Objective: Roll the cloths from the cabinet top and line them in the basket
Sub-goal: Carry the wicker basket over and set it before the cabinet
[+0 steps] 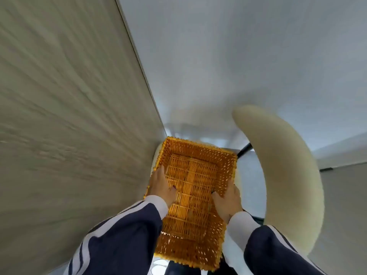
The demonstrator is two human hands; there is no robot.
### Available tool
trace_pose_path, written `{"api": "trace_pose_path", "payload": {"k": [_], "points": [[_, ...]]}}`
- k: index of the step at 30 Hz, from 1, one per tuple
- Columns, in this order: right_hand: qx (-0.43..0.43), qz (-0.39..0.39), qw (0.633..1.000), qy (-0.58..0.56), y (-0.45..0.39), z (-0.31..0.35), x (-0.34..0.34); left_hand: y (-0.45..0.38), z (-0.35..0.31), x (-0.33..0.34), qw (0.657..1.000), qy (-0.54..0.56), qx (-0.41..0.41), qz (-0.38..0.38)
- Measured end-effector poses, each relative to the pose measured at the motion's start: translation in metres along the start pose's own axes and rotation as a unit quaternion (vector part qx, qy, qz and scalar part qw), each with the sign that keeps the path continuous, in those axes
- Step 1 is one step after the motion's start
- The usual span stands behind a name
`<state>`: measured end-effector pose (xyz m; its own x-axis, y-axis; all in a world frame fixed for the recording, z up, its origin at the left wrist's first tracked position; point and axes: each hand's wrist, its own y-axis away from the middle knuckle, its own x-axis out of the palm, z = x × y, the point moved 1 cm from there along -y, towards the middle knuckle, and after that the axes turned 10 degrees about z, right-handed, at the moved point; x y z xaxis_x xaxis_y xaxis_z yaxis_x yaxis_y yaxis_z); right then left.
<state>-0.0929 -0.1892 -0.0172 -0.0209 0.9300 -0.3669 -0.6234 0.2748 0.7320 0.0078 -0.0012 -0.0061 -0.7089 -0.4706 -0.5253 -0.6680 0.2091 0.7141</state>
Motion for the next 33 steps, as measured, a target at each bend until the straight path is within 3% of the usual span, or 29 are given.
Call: {"api": "trace_pose_path", "payload": {"k": [5, 11, 21, 33], "points": [[0.088, -0.021, 0.996, -0.016, -0.016, -0.016, 0.010, -0.029, 0.037, 0.000, 0.998, -0.031, -0.045, -0.017], [0.196, -0.014, 0.980, -0.029, -0.035, -0.042, 0.015, -0.045, 0.069, 0.013, 0.986, 0.100, -0.130, 0.014], [0.222, 0.052, 0.973, -0.032, -0.048, -0.086, 0.020, -0.037, 0.074, 0.001, 0.989, 0.027, -0.144, 0.038], [0.172, 0.050, 0.983, -0.034, -0.009, -0.033, -0.023, 0.002, 0.049, -0.021, 0.992, -0.005, -0.126, 0.010]]}}
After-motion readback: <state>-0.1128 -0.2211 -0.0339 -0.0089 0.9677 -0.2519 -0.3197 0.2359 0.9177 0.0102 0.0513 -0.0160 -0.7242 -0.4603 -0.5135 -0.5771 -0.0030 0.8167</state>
